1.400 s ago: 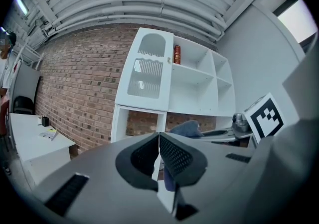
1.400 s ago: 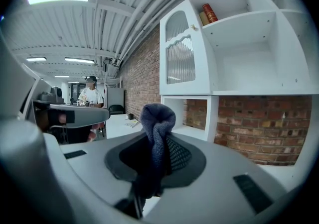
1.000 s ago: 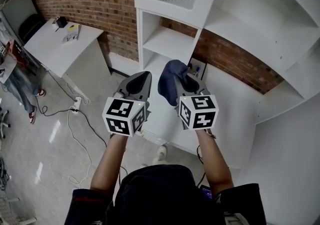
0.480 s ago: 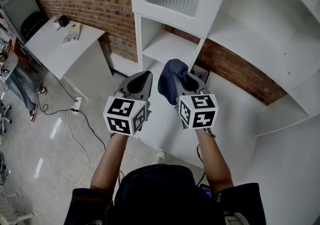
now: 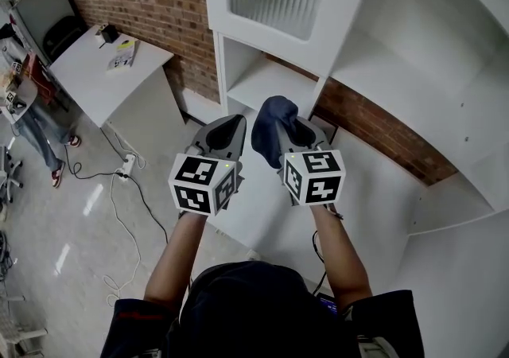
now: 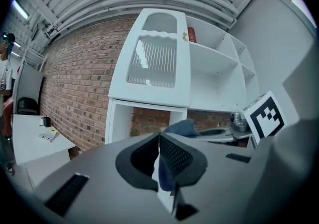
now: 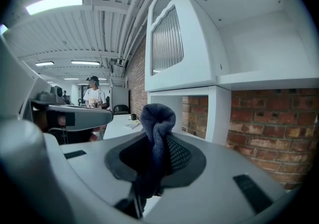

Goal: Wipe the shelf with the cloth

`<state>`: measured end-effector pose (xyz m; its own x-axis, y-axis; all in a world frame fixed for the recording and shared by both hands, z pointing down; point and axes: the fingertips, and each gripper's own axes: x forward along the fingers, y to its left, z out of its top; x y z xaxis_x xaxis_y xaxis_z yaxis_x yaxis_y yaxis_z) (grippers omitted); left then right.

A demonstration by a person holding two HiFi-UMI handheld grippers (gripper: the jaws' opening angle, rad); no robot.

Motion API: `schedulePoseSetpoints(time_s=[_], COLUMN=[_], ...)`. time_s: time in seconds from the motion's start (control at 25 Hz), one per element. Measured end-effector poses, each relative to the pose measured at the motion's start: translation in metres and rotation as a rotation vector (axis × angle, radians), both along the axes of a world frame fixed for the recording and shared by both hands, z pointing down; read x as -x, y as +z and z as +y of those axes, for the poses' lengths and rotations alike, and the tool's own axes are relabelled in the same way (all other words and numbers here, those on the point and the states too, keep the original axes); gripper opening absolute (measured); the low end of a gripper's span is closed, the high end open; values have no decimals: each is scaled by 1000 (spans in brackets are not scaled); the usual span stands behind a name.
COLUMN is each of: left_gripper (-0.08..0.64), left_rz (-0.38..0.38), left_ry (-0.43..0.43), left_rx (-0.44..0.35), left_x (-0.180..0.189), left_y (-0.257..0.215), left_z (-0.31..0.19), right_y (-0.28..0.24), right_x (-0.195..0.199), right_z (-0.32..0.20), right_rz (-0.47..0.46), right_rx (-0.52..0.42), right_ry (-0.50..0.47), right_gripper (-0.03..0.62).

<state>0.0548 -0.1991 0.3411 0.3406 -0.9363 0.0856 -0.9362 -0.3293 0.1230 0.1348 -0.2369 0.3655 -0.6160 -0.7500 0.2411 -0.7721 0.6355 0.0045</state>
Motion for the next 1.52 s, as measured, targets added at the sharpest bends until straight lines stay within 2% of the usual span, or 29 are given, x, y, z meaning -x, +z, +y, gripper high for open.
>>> schedulePoseSetpoints(time_s=[0.48, 0.8, 1.52], left_gripper=[17, 17, 17], left_rz=[-18, -19, 0], left_ry=[-26, -16, 138], left_rx=[31, 32, 40], left_x=[-13, -6, 28], left_y=[10, 9, 10], left_z=[-14, -18, -58], right_y=[5, 5, 8], right_x=[-5, 0, 28], right_z=[-17, -21, -53], right_rz=[-37, -42, -7], right_rx=[17, 19, 31], right_ry=[-45, -31, 127], right_gripper=[83, 83, 83])
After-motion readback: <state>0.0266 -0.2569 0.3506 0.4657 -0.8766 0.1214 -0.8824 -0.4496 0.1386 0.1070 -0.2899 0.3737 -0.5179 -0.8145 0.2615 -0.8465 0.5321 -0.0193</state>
